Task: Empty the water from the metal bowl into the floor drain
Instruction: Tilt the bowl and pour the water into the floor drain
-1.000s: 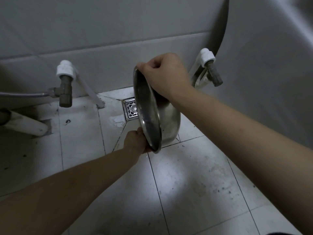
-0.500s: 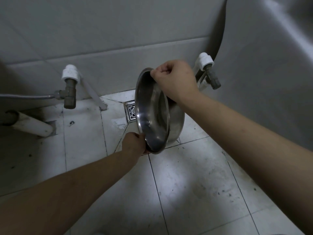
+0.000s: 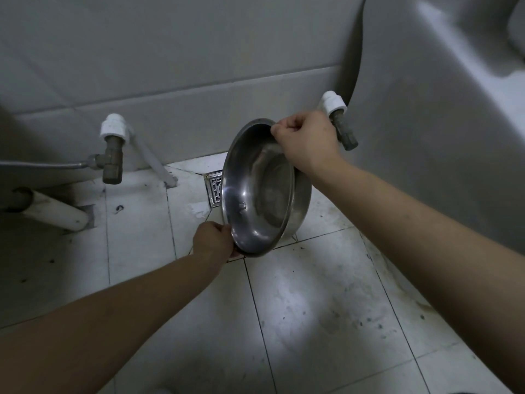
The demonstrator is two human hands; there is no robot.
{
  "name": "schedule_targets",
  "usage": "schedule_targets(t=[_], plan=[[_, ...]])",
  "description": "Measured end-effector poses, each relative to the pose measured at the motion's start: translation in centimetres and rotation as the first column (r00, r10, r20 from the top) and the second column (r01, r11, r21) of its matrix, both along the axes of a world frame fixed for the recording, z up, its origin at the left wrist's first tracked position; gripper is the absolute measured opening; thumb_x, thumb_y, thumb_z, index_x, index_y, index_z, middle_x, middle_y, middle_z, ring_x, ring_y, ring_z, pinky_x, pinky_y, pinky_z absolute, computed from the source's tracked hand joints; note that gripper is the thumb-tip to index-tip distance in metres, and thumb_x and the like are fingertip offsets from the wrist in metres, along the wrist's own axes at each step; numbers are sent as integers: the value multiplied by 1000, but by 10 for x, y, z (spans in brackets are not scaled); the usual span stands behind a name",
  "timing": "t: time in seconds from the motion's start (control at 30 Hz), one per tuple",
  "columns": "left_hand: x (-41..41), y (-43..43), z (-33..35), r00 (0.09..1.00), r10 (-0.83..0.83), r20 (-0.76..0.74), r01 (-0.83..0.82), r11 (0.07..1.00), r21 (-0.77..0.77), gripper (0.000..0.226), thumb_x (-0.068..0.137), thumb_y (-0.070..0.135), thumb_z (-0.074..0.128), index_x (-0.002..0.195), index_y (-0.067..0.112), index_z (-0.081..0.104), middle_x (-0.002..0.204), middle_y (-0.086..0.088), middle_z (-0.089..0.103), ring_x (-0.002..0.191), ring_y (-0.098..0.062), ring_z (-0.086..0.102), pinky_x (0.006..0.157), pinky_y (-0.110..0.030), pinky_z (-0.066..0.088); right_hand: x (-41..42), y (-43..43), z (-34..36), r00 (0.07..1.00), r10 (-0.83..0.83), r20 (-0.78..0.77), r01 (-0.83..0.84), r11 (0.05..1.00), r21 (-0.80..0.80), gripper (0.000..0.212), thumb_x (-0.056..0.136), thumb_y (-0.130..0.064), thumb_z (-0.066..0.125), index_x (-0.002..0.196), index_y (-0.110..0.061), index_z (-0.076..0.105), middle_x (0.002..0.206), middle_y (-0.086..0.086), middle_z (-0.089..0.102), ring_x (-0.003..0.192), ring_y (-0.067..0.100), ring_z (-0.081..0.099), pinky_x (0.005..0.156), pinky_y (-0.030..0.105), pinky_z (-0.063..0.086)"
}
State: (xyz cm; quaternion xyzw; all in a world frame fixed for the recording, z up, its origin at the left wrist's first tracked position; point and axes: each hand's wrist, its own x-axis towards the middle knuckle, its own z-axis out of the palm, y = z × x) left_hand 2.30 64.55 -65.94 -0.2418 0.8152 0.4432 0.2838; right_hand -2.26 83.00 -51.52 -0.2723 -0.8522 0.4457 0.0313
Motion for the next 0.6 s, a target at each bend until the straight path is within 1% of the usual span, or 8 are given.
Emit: schedule_targets(t=[0.1, 0.27, 0.33, 0.4, 0.43, 0.47, 0.53, 0.6], plan=[[1, -2, 0, 1000, -3, -9, 3, 1000, -20, 28, 100, 17, 56, 76, 5, 62, 69, -13, 70, 49, -19, 70, 50, -29, 61, 0, 3, -4, 1000, -6, 16, 6, 1000, -13, 19, 95, -26, 67, 91, -10, 77, 74, -4, 69, 86, 19, 71, 92, 41, 58], [6, -3, 1, 999, 0, -39, -1, 999, -39, 30, 100, 19, 56, 75, 4, 63, 80, -22, 72, 71, -35, 73, 72, -49, 63, 1, 7, -9, 999, -17, 39, 17, 1000, -3, 20, 96, -26, 66, 91, -9, 77, 92, 6, 77, 92, 22, 71, 94, 43, 57], [8, -6, 2, 999, 12, -30, -14, 999, -44, 26, 100, 20, 56, 81, 4, 65, 79, -19, 72, 63, -29, 73, 66, -43, 64, 2, 8, -12, 999, -17, 50, 17, 1000, -10, 22, 96, -25, 66, 94, -6, 77, 94, 9, 77, 91, 24, 71, 93, 42, 58], [10, -9, 3, 999, 19, -25, -21, 998, -54, 24, 100, 18, 55, 81, 6, 63, 74, -13, 70, 51, -19, 69, 48, -28, 60, 4, 9, -15, 998, -23, 58, 25, 999, -24, 25, 97, -23, 65, 97, -1, 77, 95, 14, 76, 90, 27, 71, 89, 41, 59], [10, -10, 4, 999, 22, -26, -23, 998, -58, 24, 100, 17, 55, 80, 7, 63, 74, -13, 70, 51, -18, 69, 44, -25, 57, 5, 11, -17, 998, -29, 61, 30, 999, -28, 27, 97, -23, 65, 98, 1, 76, 95, 16, 76, 90, 27, 71, 87, 41, 60], [10, -12, 5, 999, 22, -28, -23, 998, -58, 24, 100, 17, 55, 80, 6, 63, 76, -15, 70, 57, -22, 71, 49, -28, 60, 5, 12, -19, 997, -33, 65, 35, 999, -31, 28, 97, -23, 65, 99, 2, 76, 96, 18, 76, 90, 28, 71, 86, 40, 60], [7, -14, 7, 999, 28, -31, -30, 998, -52, 22, 100, 16, 55, 86, 1, 65, 85, -21, 72, 72, -33, 73, 67, -43, 64, 5, 14, -22, 996, -49, 77, 52, 998, -30, 28, 97, -24, 65, 99, 1, 77, 97, 17, 76, 91, 28, 71, 85, 37, 59], [5, -14, 10, 998, 49, -39, -51, 998, -46, 22, 100, 14, 54, 89, -1, 66, 87, -22, 72, 73, -36, 73, 70, -48, 64, 5, 16, -23, 994, -65, 86, 68, 997, -33, 25, 97, -24, 66, 96, -2, 78, 95, 13, 77, 92, 27, 71, 87, 37, 58]])
